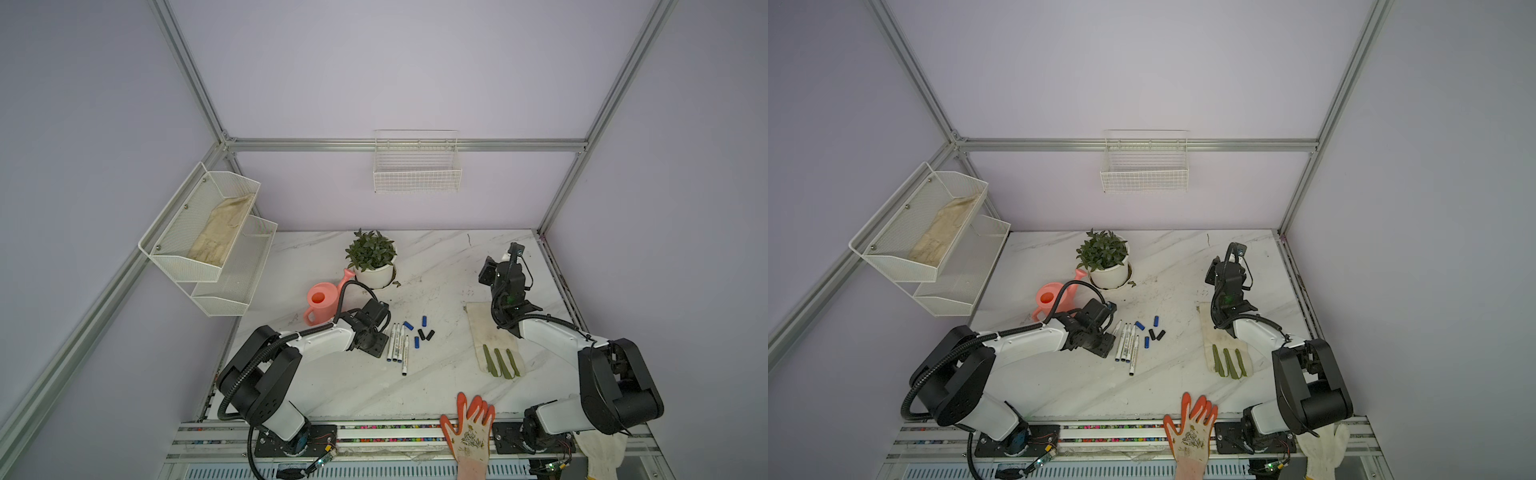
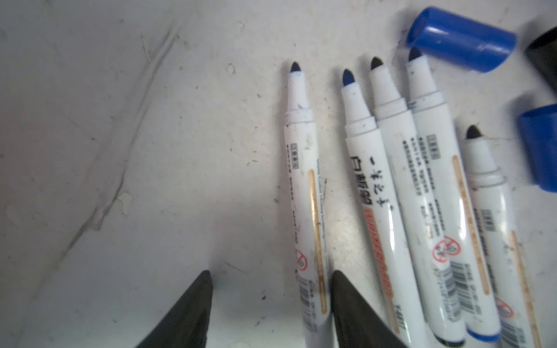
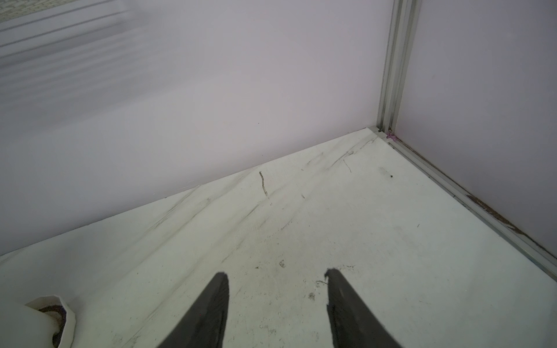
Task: Insert the pens into the pen caps
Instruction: 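Grasp a white marker with the left gripper and raise it upright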
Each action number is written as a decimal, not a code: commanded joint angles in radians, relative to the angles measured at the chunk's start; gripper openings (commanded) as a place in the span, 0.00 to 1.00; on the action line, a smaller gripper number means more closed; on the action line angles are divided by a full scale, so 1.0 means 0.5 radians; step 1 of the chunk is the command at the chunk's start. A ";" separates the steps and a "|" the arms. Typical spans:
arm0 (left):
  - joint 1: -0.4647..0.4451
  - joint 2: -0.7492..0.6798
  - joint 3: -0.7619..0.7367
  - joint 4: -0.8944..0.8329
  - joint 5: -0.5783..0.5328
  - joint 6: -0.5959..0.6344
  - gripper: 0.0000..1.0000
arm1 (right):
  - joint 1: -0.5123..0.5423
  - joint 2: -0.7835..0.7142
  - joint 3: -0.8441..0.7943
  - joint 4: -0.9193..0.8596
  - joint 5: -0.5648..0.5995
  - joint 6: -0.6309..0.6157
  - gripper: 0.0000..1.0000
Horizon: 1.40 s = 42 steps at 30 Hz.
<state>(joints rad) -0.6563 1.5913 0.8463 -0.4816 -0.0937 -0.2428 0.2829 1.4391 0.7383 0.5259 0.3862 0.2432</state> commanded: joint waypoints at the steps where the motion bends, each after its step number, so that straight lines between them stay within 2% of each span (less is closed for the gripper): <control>1: -0.016 0.124 0.216 -0.255 -0.015 -0.050 0.53 | 0.015 -0.015 0.029 -0.027 0.029 0.040 0.53; 4: -0.014 0.196 0.255 -0.274 -0.032 -0.070 0.37 | 0.016 -0.017 0.035 -0.034 0.028 0.047 0.51; 5: -0.014 0.207 0.253 -0.257 -0.032 -0.076 0.26 | 0.017 -0.019 0.039 -0.043 0.018 0.048 0.50; 7: -0.014 0.225 0.261 -0.218 -0.030 -0.083 0.11 | 0.016 -0.020 0.042 -0.056 -0.012 0.062 0.50; 10: -0.002 0.188 0.273 -0.098 0.000 -0.082 0.00 | 0.028 -0.013 0.052 -0.070 -0.111 0.081 0.51; 14: 0.043 0.019 0.237 0.232 0.155 -0.036 0.00 | 0.153 0.022 0.075 -0.039 -0.295 0.067 0.51; 16: 0.061 -0.063 0.216 0.408 0.175 -0.004 0.00 | 0.241 0.068 0.107 -0.013 -0.477 0.069 0.50; 19: 0.111 -0.147 0.192 0.679 0.239 -0.088 0.00 | 0.383 0.161 0.168 0.052 -0.808 0.054 0.50; 23: 0.129 -0.153 0.158 1.065 0.431 -0.152 0.00 | 0.459 0.297 0.267 0.154 -1.288 0.130 0.50; 28: 0.125 -0.085 0.121 1.367 0.503 -0.233 0.00 | 0.498 0.442 0.384 0.202 -1.625 0.194 0.48; 31: 0.111 -0.078 0.070 1.508 0.497 -0.257 0.00 | 0.513 0.504 0.428 0.180 -1.697 0.200 0.48; 42: 0.108 -0.056 0.047 1.500 0.411 -0.288 0.00 | 0.515 0.413 0.401 0.141 -1.677 0.118 0.45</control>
<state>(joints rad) -0.5968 1.5543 0.9031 0.2218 0.1181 -0.3683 0.5289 1.6932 0.9333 0.5808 -0.4171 0.3241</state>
